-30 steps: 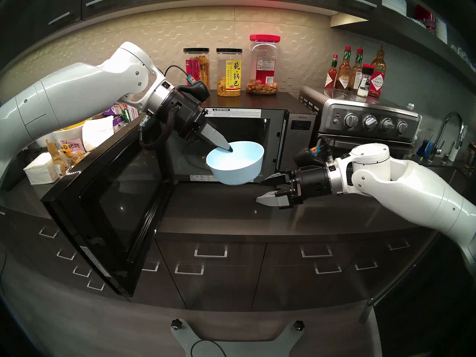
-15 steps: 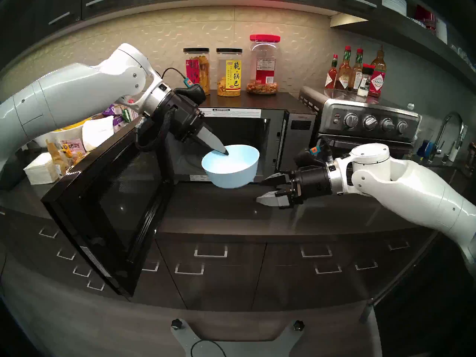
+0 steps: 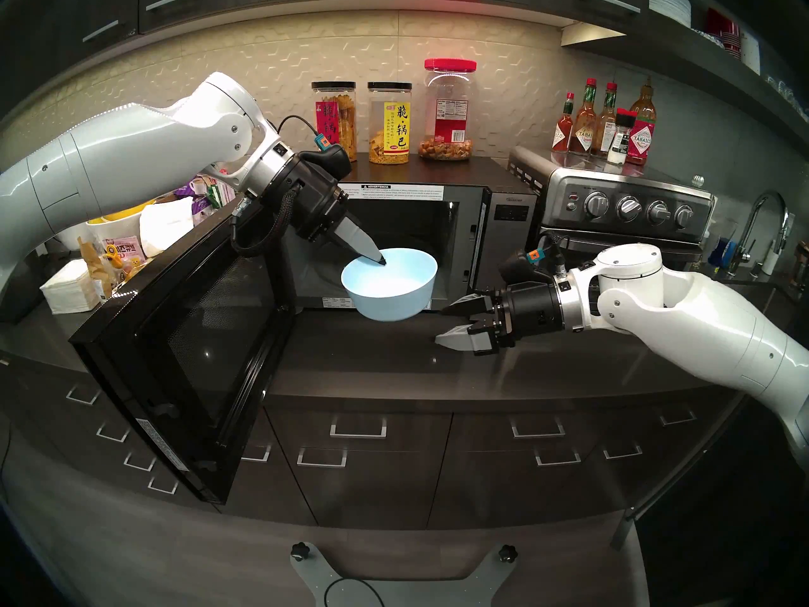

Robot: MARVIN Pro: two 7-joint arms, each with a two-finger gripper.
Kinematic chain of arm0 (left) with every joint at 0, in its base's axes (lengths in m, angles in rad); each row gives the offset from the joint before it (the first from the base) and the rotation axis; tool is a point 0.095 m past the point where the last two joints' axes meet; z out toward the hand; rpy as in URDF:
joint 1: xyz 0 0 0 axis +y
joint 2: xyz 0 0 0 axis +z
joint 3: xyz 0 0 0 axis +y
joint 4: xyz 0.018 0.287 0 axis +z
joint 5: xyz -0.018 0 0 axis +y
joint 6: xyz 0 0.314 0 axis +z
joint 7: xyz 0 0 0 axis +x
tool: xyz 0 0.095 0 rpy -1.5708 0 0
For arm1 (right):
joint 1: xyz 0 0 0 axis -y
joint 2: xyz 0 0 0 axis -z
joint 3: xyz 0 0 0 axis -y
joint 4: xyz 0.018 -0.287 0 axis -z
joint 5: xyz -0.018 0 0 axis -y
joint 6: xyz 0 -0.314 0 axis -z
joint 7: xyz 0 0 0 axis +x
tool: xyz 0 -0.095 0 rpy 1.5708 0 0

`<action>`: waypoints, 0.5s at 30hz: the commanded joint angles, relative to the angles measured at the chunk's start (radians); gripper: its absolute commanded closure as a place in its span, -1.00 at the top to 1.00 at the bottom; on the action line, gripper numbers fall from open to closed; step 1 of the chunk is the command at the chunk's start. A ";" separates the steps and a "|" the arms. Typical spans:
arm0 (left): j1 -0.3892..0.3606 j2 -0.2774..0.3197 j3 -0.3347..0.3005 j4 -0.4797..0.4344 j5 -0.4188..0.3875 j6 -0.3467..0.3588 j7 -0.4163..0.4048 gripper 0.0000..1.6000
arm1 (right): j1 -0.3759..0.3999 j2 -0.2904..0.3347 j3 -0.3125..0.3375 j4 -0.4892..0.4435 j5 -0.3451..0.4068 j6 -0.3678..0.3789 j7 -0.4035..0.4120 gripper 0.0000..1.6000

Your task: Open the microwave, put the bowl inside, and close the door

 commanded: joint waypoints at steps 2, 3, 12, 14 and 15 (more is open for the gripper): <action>-0.033 0.005 -0.009 -0.013 -0.002 -0.003 -0.007 -1.00 | 0.013 -0.002 0.015 -0.001 0.006 -0.006 -0.002 1.00; -0.034 0.005 -0.008 -0.015 -0.003 -0.003 -0.006 -1.00 | 0.013 -0.002 0.015 -0.001 0.006 -0.006 -0.002 1.00; -0.040 0.002 0.005 -0.022 0.013 -0.003 0.003 -1.00 | 0.013 -0.002 0.015 -0.001 0.006 -0.006 -0.002 1.00; -0.041 0.000 0.009 -0.018 0.018 -0.003 0.002 -1.00 | 0.013 -0.002 0.015 -0.001 0.006 -0.006 -0.002 1.00; -0.041 0.000 0.009 -0.017 0.020 -0.003 0.001 -1.00 | 0.013 -0.002 0.015 -0.001 0.006 -0.006 -0.002 1.00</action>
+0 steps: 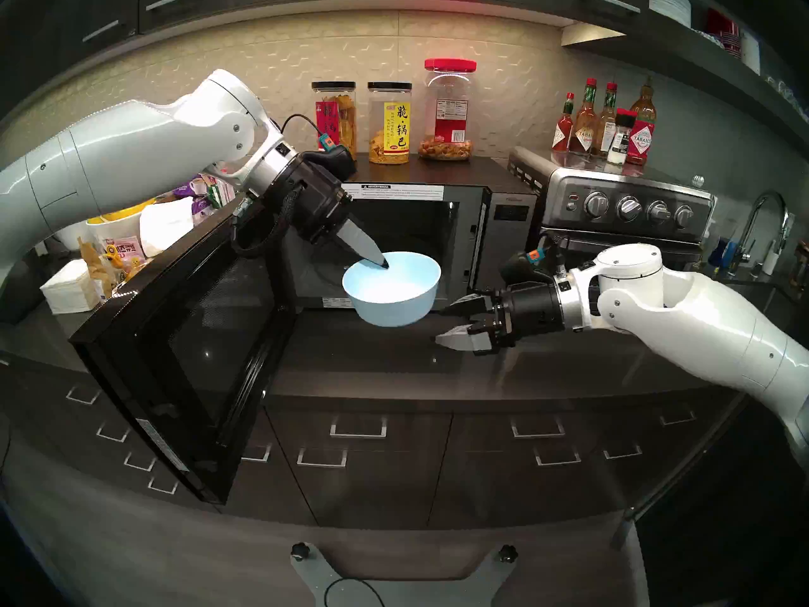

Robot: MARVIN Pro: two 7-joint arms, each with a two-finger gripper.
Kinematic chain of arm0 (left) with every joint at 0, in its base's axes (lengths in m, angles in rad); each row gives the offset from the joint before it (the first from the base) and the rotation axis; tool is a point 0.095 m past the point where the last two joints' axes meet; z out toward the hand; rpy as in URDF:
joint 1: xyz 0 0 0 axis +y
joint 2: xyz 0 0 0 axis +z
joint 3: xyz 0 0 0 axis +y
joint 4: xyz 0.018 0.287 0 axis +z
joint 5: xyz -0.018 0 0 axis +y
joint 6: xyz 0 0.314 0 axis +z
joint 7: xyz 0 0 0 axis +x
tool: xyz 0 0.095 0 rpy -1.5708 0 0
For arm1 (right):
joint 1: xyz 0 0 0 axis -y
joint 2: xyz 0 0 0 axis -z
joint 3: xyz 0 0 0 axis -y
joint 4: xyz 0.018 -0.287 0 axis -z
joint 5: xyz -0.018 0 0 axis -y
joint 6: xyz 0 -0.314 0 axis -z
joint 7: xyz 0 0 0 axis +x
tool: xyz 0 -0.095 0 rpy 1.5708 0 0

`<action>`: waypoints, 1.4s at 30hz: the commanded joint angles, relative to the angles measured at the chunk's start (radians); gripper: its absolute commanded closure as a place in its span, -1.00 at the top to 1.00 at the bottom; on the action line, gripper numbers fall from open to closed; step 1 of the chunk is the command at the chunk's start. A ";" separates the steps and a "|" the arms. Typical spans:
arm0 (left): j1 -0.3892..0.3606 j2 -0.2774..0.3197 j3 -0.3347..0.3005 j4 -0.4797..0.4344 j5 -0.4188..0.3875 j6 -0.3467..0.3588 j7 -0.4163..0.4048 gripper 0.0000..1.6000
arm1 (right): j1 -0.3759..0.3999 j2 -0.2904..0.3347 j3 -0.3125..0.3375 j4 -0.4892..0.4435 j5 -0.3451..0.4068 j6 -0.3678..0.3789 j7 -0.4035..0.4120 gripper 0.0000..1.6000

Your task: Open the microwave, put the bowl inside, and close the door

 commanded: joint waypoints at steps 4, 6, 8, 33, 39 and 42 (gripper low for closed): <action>-0.028 -0.001 -0.001 0.012 0.016 -0.003 0.000 -1.00 | 0.013 -0.002 0.015 -0.001 0.006 -0.006 -0.002 1.00; -0.029 0.000 -0.001 0.012 0.019 -0.003 -0.001 -1.00 | 0.013 -0.002 0.015 -0.001 0.006 -0.006 -0.002 1.00; -0.032 -0.001 0.000 0.012 0.025 -0.003 -0.009 -1.00 | 0.013 -0.002 0.015 -0.001 0.006 -0.006 -0.002 1.00; -0.041 -0.005 0.014 0.014 0.046 -0.003 -0.030 -1.00 | 0.013 -0.002 0.015 -0.001 0.006 -0.006 -0.002 1.00; -0.042 -0.005 0.016 0.014 0.045 -0.003 -0.030 -1.00 | 0.013 -0.002 0.015 -0.001 0.006 -0.006 -0.002 1.00; -0.043 -0.005 0.017 0.014 0.044 -0.003 -0.031 -1.00 | 0.013 -0.002 0.015 -0.001 0.006 -0.006 -0.002 1.00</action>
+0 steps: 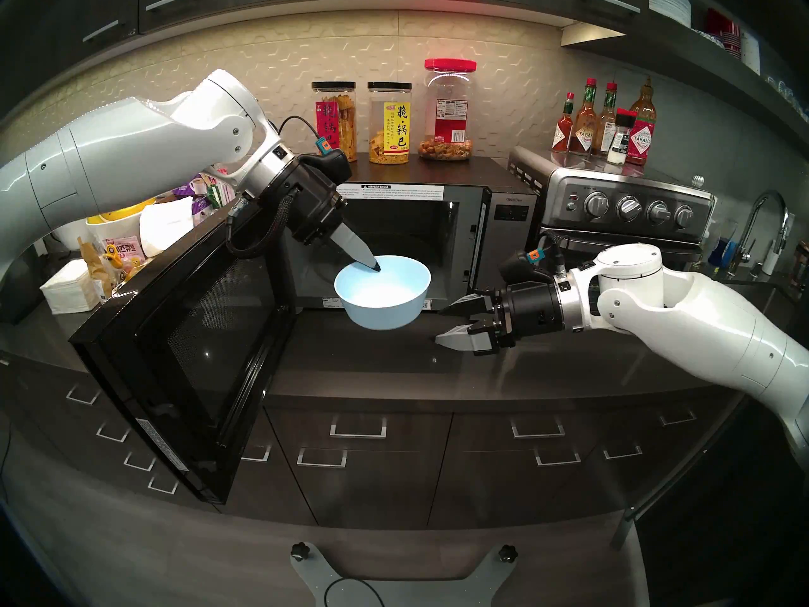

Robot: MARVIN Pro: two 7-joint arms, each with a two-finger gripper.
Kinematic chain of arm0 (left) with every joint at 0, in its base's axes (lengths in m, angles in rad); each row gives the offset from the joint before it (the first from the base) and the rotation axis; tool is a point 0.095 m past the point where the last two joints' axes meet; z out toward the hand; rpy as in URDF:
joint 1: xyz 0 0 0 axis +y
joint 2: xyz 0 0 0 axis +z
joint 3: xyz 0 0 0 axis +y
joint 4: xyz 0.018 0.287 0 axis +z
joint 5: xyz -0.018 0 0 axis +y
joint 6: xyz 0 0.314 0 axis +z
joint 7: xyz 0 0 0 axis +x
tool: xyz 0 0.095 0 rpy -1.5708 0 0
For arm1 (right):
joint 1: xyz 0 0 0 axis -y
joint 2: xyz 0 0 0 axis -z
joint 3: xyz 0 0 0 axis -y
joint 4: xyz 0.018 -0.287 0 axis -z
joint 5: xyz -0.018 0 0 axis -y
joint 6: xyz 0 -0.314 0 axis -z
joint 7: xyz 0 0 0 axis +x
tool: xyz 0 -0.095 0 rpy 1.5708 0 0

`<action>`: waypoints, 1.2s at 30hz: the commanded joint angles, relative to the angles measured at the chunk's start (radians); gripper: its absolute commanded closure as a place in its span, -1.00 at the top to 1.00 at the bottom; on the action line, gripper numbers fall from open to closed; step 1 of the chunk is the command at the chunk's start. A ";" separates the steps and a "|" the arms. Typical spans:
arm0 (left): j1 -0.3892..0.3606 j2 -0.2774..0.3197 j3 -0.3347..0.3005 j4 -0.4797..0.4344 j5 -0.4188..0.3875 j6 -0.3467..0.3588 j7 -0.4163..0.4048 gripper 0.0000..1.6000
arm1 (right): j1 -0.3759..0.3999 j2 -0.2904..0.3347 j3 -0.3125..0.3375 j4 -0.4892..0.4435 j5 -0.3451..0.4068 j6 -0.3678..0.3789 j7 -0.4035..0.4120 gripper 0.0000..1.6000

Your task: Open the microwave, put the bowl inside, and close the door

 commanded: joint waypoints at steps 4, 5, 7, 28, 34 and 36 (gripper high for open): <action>-0.024 -0.003 -0.009 -0.001 -0.005 -0.002 -0.001 -1.00 | 0.014 -0.001 0.015 -0.006 0.004 -0.003 -0.007 1.00; -0.024 -0.003 -0.009 -0.001 -0.005 -0.002 -0.001 -1.00 | 0.016 -0.001 0.016 -0.009 0.005 0.000 -0.008 1.00; -0.024 -0.003 -0.009 -0.001 -0.005 -0.002 -0.001 -1.00 | 0.022 -0.001 0.019 -0.015 0.006 0.007 -0.010 1.00; -0.028 -0.003 -0.002 0.000 -0.006 -0.002 -0.003 -1.00 | 0.099 0.010 0.077 -0.046 0.023 0.127 0.019 1.00; -0.029 -0.003 -0.001 0.000 -0.007 -0.002 -0.004 -1.00 | 0.137 0.012 0.102 -0.041 0.023 0.171 0.062 1.00; -0.029 -0.004 0.000 0.000 -0.007 -0.002 -0.004 -1.00 | 0.149 0.012 0.111 -0.038 0.021 0.184 0.073 1.00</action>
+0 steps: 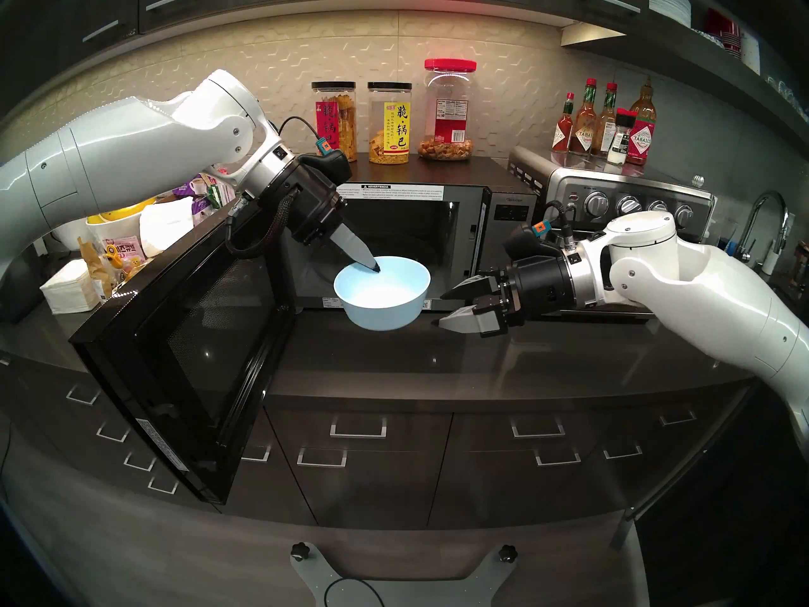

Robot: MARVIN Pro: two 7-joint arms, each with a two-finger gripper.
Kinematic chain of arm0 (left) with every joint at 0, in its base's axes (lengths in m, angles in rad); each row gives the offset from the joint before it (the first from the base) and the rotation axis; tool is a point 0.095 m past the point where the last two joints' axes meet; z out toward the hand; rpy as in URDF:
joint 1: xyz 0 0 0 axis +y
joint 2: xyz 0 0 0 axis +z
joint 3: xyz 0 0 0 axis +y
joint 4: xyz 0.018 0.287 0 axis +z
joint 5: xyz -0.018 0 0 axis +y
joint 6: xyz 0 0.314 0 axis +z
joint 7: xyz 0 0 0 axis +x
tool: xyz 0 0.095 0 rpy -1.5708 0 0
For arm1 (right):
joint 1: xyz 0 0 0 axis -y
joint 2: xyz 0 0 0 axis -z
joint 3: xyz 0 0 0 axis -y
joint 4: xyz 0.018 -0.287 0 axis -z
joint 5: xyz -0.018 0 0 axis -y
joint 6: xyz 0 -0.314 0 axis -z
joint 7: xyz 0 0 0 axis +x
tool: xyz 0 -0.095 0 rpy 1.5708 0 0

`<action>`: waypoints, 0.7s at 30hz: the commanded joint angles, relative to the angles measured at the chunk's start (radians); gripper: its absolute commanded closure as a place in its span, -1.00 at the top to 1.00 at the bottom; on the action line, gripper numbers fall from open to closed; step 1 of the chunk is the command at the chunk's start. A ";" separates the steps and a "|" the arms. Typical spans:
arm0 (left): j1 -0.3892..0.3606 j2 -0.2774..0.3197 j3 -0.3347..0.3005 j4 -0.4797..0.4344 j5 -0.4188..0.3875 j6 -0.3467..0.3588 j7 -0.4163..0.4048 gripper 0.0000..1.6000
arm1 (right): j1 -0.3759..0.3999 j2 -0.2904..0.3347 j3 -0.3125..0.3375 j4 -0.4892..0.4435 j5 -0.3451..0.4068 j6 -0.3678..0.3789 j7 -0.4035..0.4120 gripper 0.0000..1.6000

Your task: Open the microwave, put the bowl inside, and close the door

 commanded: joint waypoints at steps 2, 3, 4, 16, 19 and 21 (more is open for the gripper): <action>-0.022 -0.001 -0.012 -0.001 -0.004 -0.002 -0.001 -1.00 | 0.081 -0.002 0.050 0.011 0.008 0.046 0.047 1.00; -0.022 -0.001 -0.012 -0.001 -0.004 -0.002 -0.001 -1.00 | 0.081 -0.002 0.050 0.011 0.008 0.046 0.047 1.00; -0.022 -0.001 -0.011 -0.001 -0.004 -0.002 -0.001 -1.00 | 0.086 -0.004 0.053 0.014 0.005 0.051 0.052 1.00; -0.024 -0.002 -0.009 -0.001 -0.005 -0.002 -0.001 -1.00 | 0.147 -0.031 0.077 0.024 -0.020 0.129 0.088 1.00; -0.024 -0.002 -0.008 -0.001 -0.005 -0.002 -0.001 -1.00 | 0.168 -0.043 0.084 0.023 -0.031 0.151 0.095 1.00; -0.025 -0.002 -0.007 -0.001 -0.005 -0.002 -0.001 -1.00 | 0.183 -0.051 0.090 0.020 -0.038 0.170 0.099 1.00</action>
